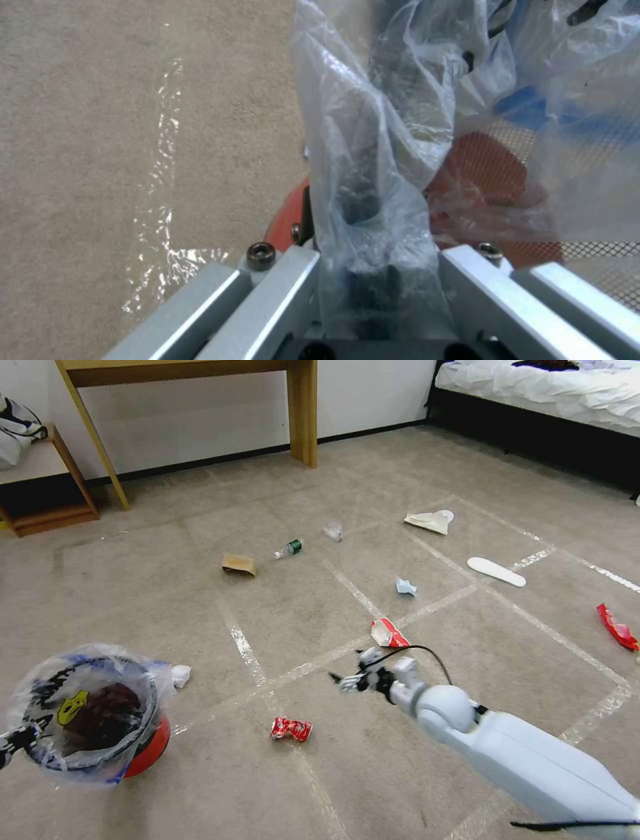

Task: Pick up the trash bin and place the garbage on the floor into it.

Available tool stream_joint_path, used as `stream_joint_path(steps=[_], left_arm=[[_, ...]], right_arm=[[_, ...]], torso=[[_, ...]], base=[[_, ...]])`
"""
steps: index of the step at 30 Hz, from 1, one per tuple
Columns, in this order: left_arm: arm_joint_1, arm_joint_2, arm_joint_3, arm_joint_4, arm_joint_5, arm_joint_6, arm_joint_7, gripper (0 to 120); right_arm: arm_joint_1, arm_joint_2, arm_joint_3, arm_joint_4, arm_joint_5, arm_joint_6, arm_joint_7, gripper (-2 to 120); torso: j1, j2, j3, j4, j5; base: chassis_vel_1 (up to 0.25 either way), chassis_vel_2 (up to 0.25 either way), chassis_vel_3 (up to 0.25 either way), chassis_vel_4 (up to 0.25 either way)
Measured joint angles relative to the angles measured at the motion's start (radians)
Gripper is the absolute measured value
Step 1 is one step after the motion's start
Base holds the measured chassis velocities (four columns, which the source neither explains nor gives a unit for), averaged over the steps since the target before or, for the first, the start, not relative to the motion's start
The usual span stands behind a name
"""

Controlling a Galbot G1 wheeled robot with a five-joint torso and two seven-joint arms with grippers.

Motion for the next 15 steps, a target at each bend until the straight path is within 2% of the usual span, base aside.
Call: stream_joint_path(steps=[1, 2, 4, 15], left_arm=[[0.0, 0.0, 0.0, 0.0, 0.0, 0.0, 0.0, 1], [0.005, -0.008, -0.012, -0.004, -0.002, 0.0, 0.001, 1], [0.006, -0.017, -0.021, -0.006, -0.004, 0.0, 0.002, 1], [0.022, -0.049, -0.049, -0.006, -0.002, 0.0, 0.012, 1]], right_arm=[[0.0, 0.0, 0.0, 0.0, 0.0, 0.0, 0.0, 100], [0.068, 0.013, -0.097, -0.048, -0.048, 0.012, -0.086, 100], [0.138, 0.028, -0.188, -0.085, -0.077, 0.019, -0.125, 100], [0.218, 0.133, -0.332, -0.181, -0.122, -0.047, -0.146, 100]], torso=[[0.0, 0.0, 0.0, 0.0, 0.0], [0.0, 0.0, 0.0, -0.0006, -0.0001], [0.0, 0.0, 0.0, -0.0005, -0.0001], [0.0, 0.0, 0.0, -0.0002, -0.0002]], base=[[0.0, 0.0, 0.0, 0.0], [0.0, 0.0, 0.0, 0.0], [0.0, 0.0, 0.0, 0.0], [0.0, 0.0, 0.0, 0.0]])
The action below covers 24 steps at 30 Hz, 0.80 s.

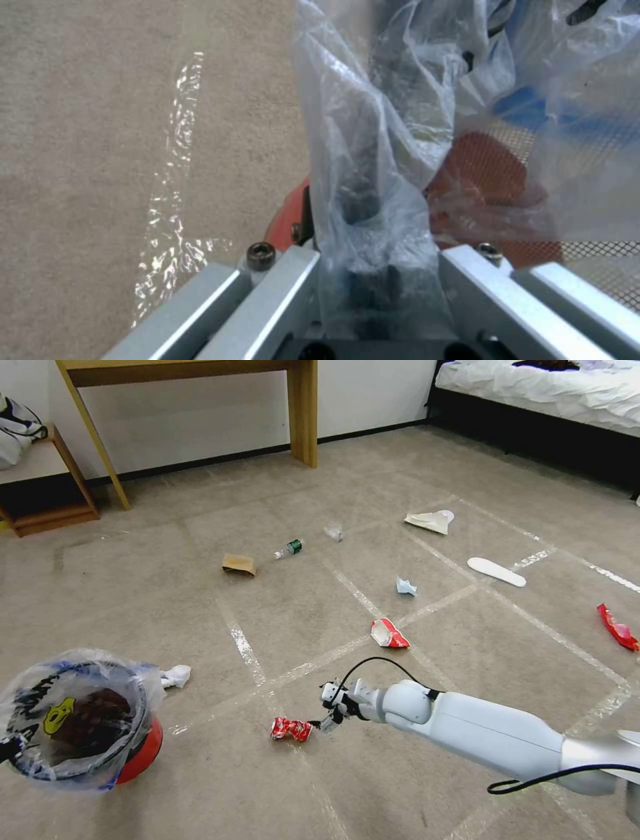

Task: Pick up the trash bin and place the garbage on the floor into it.

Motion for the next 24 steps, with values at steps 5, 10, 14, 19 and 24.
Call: stream_joint_path(steps=[5, 10, 14, 19, 24], left_arm=[[0.001, -0.008, -0.008, 0.002, 0.0, 0.0, 0.002, 1], [0.005, -0.019, -0.014, 0.003, 0.002, 0.0, 0.006, 1], [0.01, -0.027, -0.018, 0.002, 0.004, 0.0, 0.008, 1], [0.021, -0.034, -0.028, -0.003, 0.005, 0.0, 0.012, 1], [0.036, -0.034, -0.041, -0.003, 0.006, 0.0, 0.019, 1]], right_arm=[[-0.003, 0.041, -0.035, -0.041, -0.007, -0.01, -0.003, 100], [-0.015, 0.089, -0.058, -0.107, -0.027, -0.004, -0.003, 100], [-0.029, 0.131, -0.06, -0.166, -0.047, 0.03, -0.004, 100], [-0.058, 0.207, -0.051, -0.233, -0.063, 0.055, 0.0, 100], [-0.077, 0.262, -0.046, -0.296, -0.086, 0.077, 0.015, 100]], torso=[[0.0, 0.0, 0.0, 0.0, 0.0], [0.0, 0.0, 0.0, -0.0002, 0.0], [0.0, 0.0, 0.0, -0.0001, -0.0001], [0.0, 0.0, 0.0, -0.0001, 0.0], [0.0, 0.0, 0.0, 0.0001, 0.0]], base=[[0.0, 0.0, 0.0, 0.0], [0.0, 0.0, 0.0, 0.0], [0.0, 0.0, 0.0, 0.0], [0.0, 0.0, 0.0, 0.0], [0.0, 0.0, 0.0, 0.0]])
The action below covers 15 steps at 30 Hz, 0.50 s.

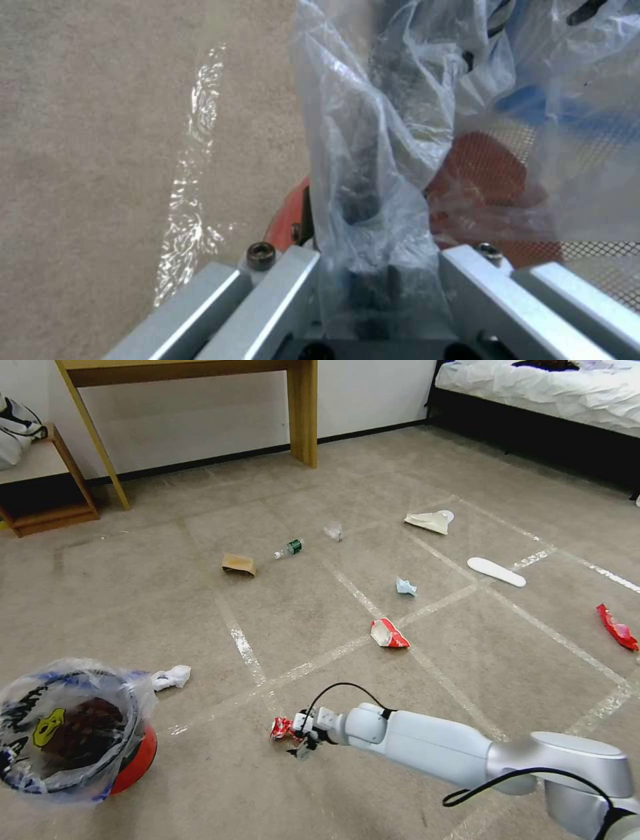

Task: Pick up the trash bin and place the garbage on the floor into it.

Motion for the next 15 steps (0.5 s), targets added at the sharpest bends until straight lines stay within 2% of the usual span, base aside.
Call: stream_joint_path(steps=[15], left_arm=[[0.006, -0.004, 0.0, 0.013, 0.014, 0.0, 0.009, 1]], right_arm=[[-0.025, 0.044, 0.029, -0.079, -0.057, 0.017, 0.031, 100]], torso=[[0.0, 0.0, 0.0, -0.0001, 0.0]], base=[[0.0, 0.0, 0.0, 0.0]])
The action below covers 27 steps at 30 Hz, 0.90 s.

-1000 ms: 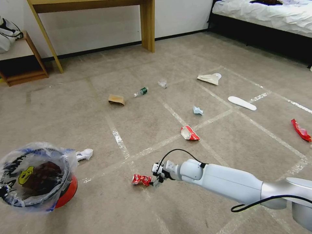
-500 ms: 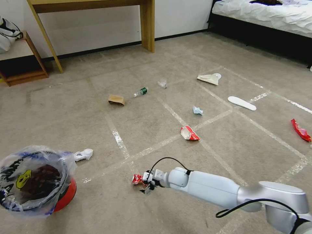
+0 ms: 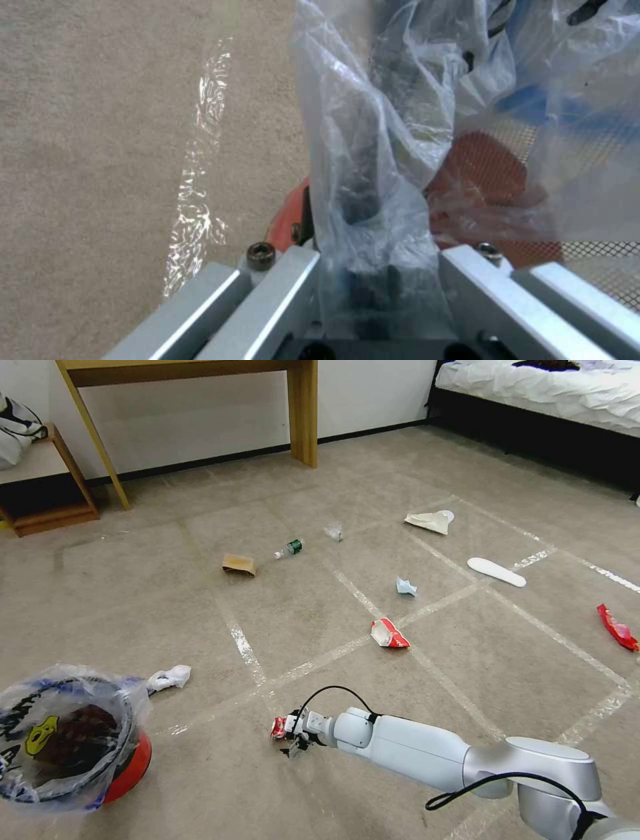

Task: Pick up the trash bin and place the garbage on the floor into it.

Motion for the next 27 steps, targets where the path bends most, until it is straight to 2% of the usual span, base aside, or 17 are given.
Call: stream_joint_path(steps=[11, 13, 15, 16, 17, 19, 20, 22, 27], left_arm=[[-0.006, 0.0, 0.01, 0.011, 0.008, 0.0, 0.002, 1], [-0.009, 0.0, 0.011, 0.015, 0.01, 0.0, 0.004, 1], [-0.009, 0.001, 0.012, 0.016, 0.01, 0.0, 0.004, 1], [-0.01, 0.001, 0.012, 0.016, 0.011, 0.0, 0.004, 1], [-0.01, 0.001, 0.012, 0.016, 0.011, 0.0, 0.004, 1], [-0.011, 0.004, 0.012, 0.017, 0.01, 0.0, 0.005, 1], [-0.011, 0.004, 0.012, 0.017, 0.01, 0.0, 0.005, 1], [-0.011, 0.007, 0.011, 0.018, 0.009, 0.0, 0.005, 1], [-0.011, 0.007, 0.011, 0.018, 0.009, -0.001, 0.005, 1]], right_arm=[[-0.024, 0.007, 0.027, -0.029, -0.028, 0.011, 0.029, 98], [-0.023, 0.007, 0.029, -0.033, -0.028, 0.011, 0.031, 90], [-0.023, 0.008, 0.03, -0.034, -0.028, 0.011, 0.032, 86], [-0.023, 0.008, 0.031, -0.037, -0.028, 0.013, 0.033, 80], [-0.023, 0.008, 0.031, -0.037, -0.028, 0.013, 0.033, 80], [-0.025, 0.009, 0.033, -0.042, -0.028, 0.017, 0.034, 70], [-0.025, 0.009, 0.033, -0.042, -0.028, 0.017, 0.034, 70], [-0.03, 0.008, 0.037, -0.042, -0.028, 0.019, 0.035, 57], [-0.036, 0.002, 0.044, -0.037, -0.027, 0.02, 0.035, 45]], torso=[[0.0, 0.0, 0.0, 0.0, 0.0], [0.0, 0.0, 0.0, 0.0, 0.0001], [0.0, 0.0, 0.0, 0.0, 0.0], [0.0, 0.0, 0.0, 0.0, 0.0001], [0.0, 0.0, 0.0, 0.0, 0.0001], [0.0, 0.0, 0.0, 0.0, 0.0001], [0.0, 0.0, 0.0, 0.0, 0.0001], [0.0, 0.0, 0.0, 0.0, 0.0001], [0.0, 0.0, 0.0, -0.0001, 0.0001]], base=[[0.0, 0.0, 0.0, 0.0], [0.0, 0.0, 0.0, 0.0], [0.0, 0.0, 0.0, 0.0], [0.0, 0.0, 0.0, 0.0], [0.0, 0.0, 0.0, 0.0], [0.0, 0.0, 0.0, 0.0], [0.0, 0.0, 0.0, 0.0], [0.0, 0.0, 0.0, 0.0], [0.0, 0.0, 0.0, 0.0]])
